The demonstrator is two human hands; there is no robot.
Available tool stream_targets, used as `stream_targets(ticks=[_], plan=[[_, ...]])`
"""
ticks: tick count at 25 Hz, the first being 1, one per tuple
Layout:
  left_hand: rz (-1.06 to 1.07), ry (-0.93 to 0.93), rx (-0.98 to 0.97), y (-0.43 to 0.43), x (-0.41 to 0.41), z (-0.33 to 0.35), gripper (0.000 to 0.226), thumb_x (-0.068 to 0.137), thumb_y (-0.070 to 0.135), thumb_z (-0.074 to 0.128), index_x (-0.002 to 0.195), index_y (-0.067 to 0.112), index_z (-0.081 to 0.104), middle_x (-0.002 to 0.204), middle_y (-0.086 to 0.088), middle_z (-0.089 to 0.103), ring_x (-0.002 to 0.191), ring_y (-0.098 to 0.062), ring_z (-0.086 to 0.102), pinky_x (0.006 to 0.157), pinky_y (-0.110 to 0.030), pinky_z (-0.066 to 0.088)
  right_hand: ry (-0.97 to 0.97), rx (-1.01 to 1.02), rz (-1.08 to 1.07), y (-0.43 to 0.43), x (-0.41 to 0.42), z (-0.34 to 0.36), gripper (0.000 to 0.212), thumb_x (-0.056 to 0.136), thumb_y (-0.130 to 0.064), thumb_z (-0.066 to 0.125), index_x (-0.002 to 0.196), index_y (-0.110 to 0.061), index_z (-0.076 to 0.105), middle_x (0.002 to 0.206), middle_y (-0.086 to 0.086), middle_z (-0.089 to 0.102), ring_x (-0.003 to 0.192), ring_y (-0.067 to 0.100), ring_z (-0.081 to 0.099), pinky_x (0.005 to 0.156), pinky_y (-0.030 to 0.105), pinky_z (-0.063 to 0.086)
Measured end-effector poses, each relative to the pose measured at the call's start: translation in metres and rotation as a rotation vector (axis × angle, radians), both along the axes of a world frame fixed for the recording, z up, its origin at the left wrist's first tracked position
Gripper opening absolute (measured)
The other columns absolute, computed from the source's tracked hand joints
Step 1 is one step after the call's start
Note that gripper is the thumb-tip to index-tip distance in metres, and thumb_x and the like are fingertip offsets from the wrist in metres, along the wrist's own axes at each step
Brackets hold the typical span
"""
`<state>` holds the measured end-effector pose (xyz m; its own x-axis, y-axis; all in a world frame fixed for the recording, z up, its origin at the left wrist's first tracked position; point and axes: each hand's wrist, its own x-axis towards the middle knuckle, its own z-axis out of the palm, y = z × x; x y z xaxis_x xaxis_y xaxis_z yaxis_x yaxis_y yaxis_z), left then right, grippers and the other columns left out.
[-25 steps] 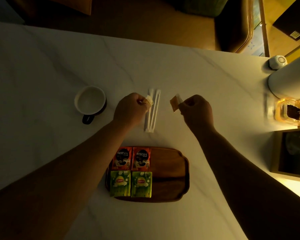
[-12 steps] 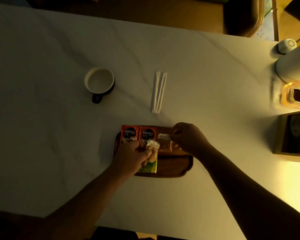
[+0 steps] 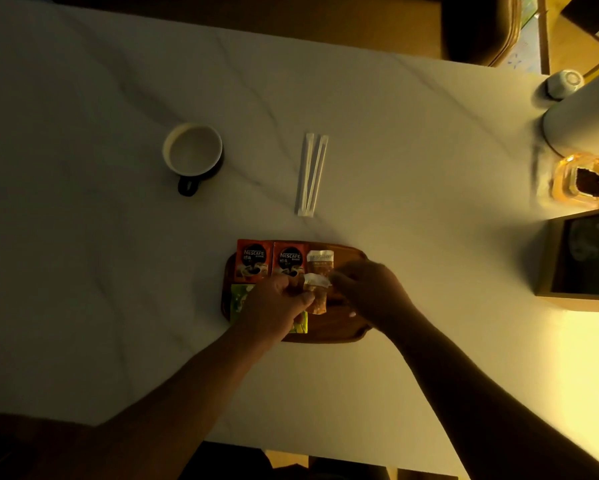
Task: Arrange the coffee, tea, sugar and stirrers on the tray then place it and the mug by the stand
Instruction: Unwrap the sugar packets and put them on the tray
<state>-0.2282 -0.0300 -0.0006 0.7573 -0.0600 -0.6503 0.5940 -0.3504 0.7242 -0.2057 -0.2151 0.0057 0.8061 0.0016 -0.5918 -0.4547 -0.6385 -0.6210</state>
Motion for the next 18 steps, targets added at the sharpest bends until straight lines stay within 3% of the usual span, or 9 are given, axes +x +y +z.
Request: stream_targets(ticks=[2,4,7,10,14,18], plan=[[-0.015,0.005,-0.011,-0.004,-0.003,-0.002,0.005,0.090,0.024,0.070,0.093,0.027,0.068,0.071,0.007,0.072,0.055,-0.002,0.067,0.045,-0.012,0.045,0.199,0.178,-0.122,-0.003,-0.019,0.004,0.013,0.094,-0.035,0.068,0.084,-0.029,0.072,0.072,-0.003,0.076,0.058,0.006,0.073,0.050,0.019,0.053],[-0.039,0.029,0.016,-0.007,-0.009,-0.005,0.003,0.091,0.028,0.069,0.091,0.026,0.067,0.071,0.005,0.072,0.056,-0.006,0.069,0.044,-0.015,0.046,0.263,0.242,-0.241,-0.006,-0.031,0.002,0.006,0.091,-0.029,0.073,0.089,-0.023,0.074,0.079,0.000,0.078,0.067,0.012,0.075,0.056,0.023,0.058],[-0.175,-0.034,0.201,-0.009,-0.017,-0.007,0.016,0.091,0.039,0.065,0.079,0.029,0.066,0.065,0.005,0.069,0.055,-0.006,0.067,0.047,-0.018,0.045,0.235,0.175,-0.233,-0.004,-0.039,-0.003,0.007,0.091,-0.029,0.073,0.089,-0.022,0.073,0.084,0.003,0.077,0.076,0.015,0.075,0.066,0.029,0.062],[-0.271,-0.120,0.390,-0.011,-0.019,-0.007,0.026,0.092,0.047,0.060,0.073,0.029,0.062,0.063,0.008,0.063,0.057,-0.002,0.061,0.049,-0.017,0.042,0.185,0.117,-0.195,0.001,-0.039,-0.006,0.010,0.091,-0.032,0.072,0.086,-0.024,0.071,0.077,-0.001,0.077,0.066,0.009,0.075,0.060,0.025,0.061],[-0.393,-0.160,0.537,-0.015,-0.018,-0.008,0.031,0.092,0.054,0.054,0.083,0.026,0.065,0.072,0.007,0.063,0.066,-0.008,0.061,0.054,-0.022,0.043,0.129,-0.013,-0.121,0.005,-0.037,-0.012,0.012,0.091,-0.033,0.073,0.082,-0.028,0.067,0.073,-0.004,0.074,0.060,0.008,0.073,0.057,0.026,0.061],[-0.530,-0.264,0.695,-0.016,-0.019,-0.009,0.038,0.093,0.058,0.051,0.090,0.022,0.065,0.082,0.002,0.064,0.073,-0.013,0.061,0.058,-0.025,0.047,0.064,-0.087,-0.079,0.009,-0.038,-0.018,0.018,0.088,-0.046,0.070,0.086,-0.028,0.067,0.073,-0.010,0.068,0.063,0.004,0.067,0.052,0.021,0.050]])
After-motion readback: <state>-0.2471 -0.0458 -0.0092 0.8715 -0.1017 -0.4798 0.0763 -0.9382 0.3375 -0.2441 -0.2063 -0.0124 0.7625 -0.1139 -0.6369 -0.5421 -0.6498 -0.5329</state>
